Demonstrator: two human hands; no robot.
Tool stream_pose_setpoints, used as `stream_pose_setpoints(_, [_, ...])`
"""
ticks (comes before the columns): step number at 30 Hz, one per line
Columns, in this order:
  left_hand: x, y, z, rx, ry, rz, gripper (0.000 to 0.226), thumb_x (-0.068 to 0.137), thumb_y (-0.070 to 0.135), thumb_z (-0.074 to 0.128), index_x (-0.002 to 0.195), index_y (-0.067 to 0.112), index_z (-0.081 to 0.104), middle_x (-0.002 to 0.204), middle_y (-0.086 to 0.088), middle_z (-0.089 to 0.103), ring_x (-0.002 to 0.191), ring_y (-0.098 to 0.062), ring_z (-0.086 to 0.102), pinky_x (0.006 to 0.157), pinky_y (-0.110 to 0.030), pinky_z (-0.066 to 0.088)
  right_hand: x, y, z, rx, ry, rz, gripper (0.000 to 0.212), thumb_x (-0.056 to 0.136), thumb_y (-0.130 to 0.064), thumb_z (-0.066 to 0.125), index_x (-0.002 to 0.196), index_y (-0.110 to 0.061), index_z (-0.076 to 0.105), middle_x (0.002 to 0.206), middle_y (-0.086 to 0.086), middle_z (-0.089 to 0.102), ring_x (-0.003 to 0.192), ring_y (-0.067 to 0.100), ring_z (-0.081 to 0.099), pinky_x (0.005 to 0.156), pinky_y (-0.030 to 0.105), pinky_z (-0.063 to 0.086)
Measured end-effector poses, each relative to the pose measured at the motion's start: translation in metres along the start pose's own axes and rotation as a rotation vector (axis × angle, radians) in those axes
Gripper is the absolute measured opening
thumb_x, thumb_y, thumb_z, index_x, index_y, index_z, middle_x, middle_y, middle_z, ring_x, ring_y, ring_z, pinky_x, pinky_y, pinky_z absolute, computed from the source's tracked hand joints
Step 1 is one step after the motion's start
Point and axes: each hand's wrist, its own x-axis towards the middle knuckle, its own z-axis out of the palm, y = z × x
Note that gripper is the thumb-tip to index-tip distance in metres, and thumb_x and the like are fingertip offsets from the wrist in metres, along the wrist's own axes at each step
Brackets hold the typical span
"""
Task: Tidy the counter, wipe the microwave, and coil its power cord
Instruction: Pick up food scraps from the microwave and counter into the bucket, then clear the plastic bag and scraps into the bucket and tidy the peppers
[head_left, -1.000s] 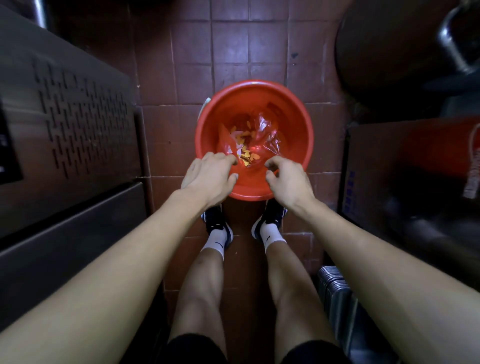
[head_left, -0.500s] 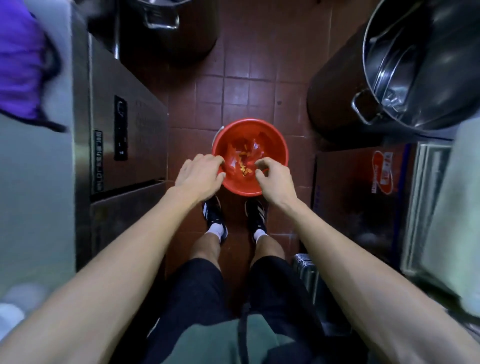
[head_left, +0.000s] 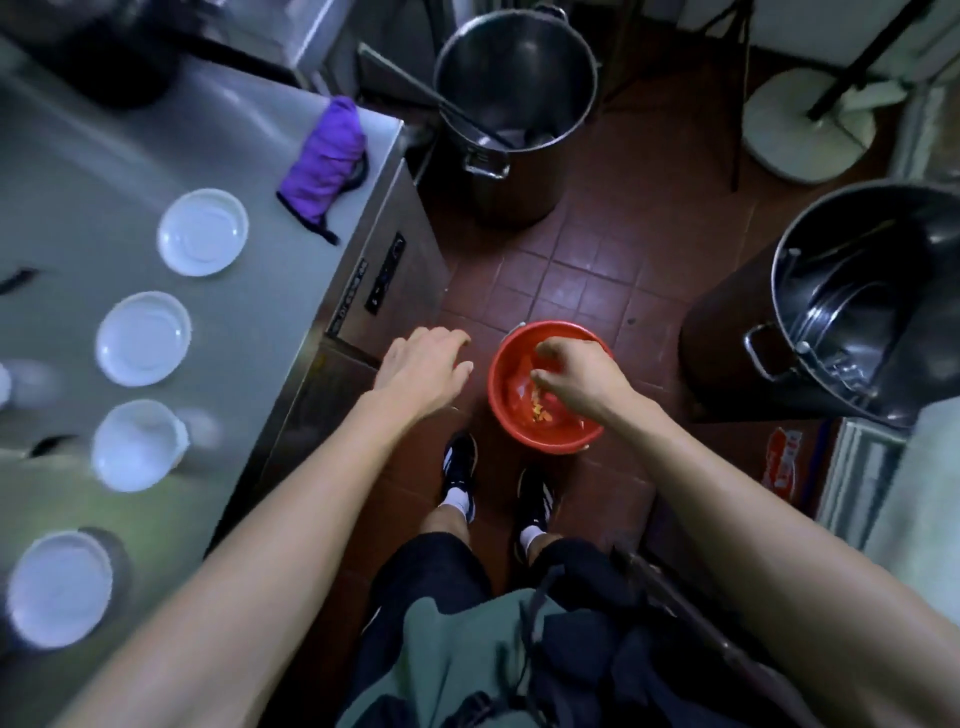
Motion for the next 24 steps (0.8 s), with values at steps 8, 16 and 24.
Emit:
stream_pose_setpoints(8, [-0.099, -0.045, -0.005, -0.125, 0.139, -0.277, 0.044, 0.1, 0.044, 0.048, 0.141, 0.026, 0.048, 0.14, -0.002, 0.056, 0.128, -0.026, 0.05, 0.106, -0.046, 0.041, -0.011, -0.094, -0.001, -0.109, -0.017, -0.303, 0.041, 0.085, -0.03, 0.069, 0.125, -0.02, 0.065, 0.118, 0.006, 0.071, 0.11, 0.026, 0.065, 0.091, 0.037, 0.052])
stream_pose_setpoints(16, [-0.187, -0.098, 0.018, -0.27, 0.284, -0.462, 0.041, 0.098, 0.042, 0.05, 0.137, 0.027, 0.051, 0.139, -0.001, 0.056, 0.127, -0.027, 0.051, 0.103, -0.043, 0.041, -0.04, -0.19, 0.043, -0.229, -0.077, -0.565, 0.038, 0.083, -0.028, 0.068, 0.12, -0.018, 0.066, 0.116, 0.007, 0.07, 0.109, 0.029, 0.062, 0.09, 0.043, 0.053])
stream_pose_setpoints(24, [-0.312, -0.177, 0.065, -0.354, 0.454, -0.663, 0.038, 0.097, 0.041, 0.052, 0.132, 0.027, 0.056, 0.135, 0.003, 0.059, 0.124, -0.024, 0.052, 0.097, -0.04, 0.043, -0.094, -0.296, 0.121, -0.341, -0.199, -0.776, 0.039, 0.087, -0.027, 0.067, 0.125, -0.018, 0.065, 0.121, 0.006, 0.068, 0.113, 0.028, 0.061, 0.092, 0.043, 0.051])
